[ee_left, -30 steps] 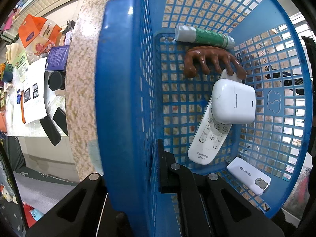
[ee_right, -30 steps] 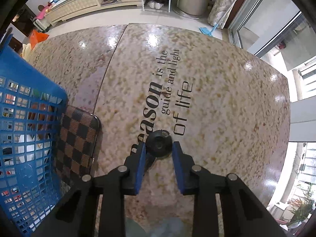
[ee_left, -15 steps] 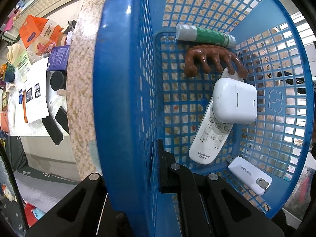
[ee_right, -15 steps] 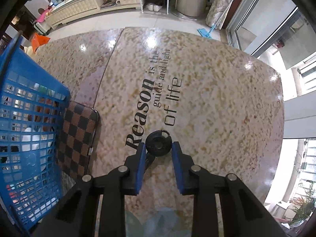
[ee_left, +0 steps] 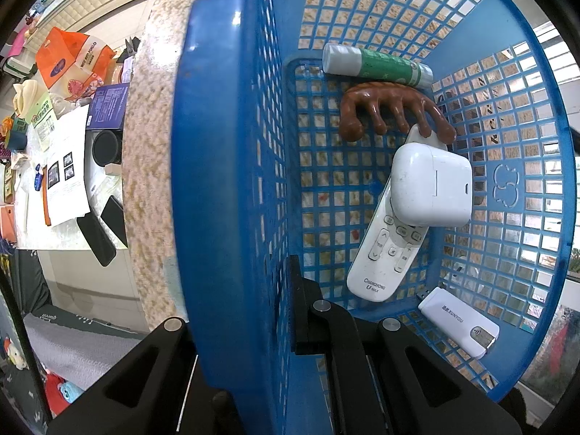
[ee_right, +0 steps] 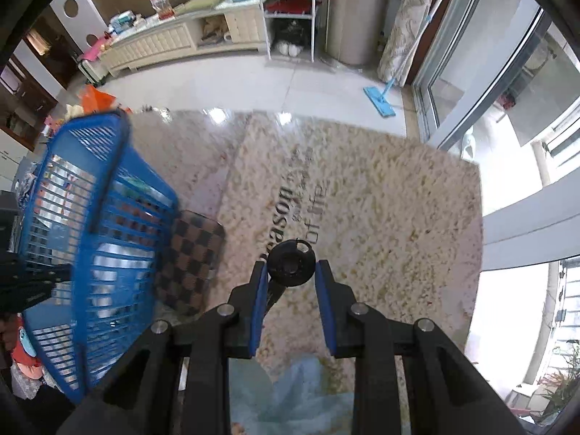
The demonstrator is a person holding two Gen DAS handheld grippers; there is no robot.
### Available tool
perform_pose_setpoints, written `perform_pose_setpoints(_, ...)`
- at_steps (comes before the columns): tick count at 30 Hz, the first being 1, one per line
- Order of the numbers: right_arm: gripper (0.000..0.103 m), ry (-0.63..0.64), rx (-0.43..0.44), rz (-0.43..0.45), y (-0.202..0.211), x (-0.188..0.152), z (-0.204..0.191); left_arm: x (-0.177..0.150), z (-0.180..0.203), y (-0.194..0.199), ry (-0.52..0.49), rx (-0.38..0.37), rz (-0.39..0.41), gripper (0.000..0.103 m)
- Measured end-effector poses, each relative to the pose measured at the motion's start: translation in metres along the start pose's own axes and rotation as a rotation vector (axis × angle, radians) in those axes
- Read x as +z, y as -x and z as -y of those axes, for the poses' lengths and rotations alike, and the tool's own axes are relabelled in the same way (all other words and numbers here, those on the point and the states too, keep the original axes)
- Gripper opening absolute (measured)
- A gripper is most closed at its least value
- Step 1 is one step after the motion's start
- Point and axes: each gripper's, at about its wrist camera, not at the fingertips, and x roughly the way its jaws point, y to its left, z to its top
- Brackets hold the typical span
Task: Organize rigid objects
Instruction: 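Carry the key into the basket and open the right gripper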
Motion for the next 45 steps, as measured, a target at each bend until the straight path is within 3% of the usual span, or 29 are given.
perform_pose_setpoints(9,0.025,0.069,0.033,0.13,0.069,0.01,-0.044,0.001,0.0,0.0,-0.003,0.001,0.0,0.004)
perform_pose_setpoints(16,0.025,0.144,0.08,0.166,0.085,0.021,-0.088,0.0,0.001,0.001,-0.006,0.004,-0.001,0.004)
perform_pose_setpoints(30,0.025,0.306,0.184,0.086,0.035,0.031,-0.162,0.001,0.003,-0.001,-0.007,0.013,-0.006,0.004)
perform_pose_setpoints(45,0.021,0.376,0.159,-0.048,-0.021,0.039,-0.185,0.001,0.002,-0.003,-0.003,0.015,-0.014,0.004)
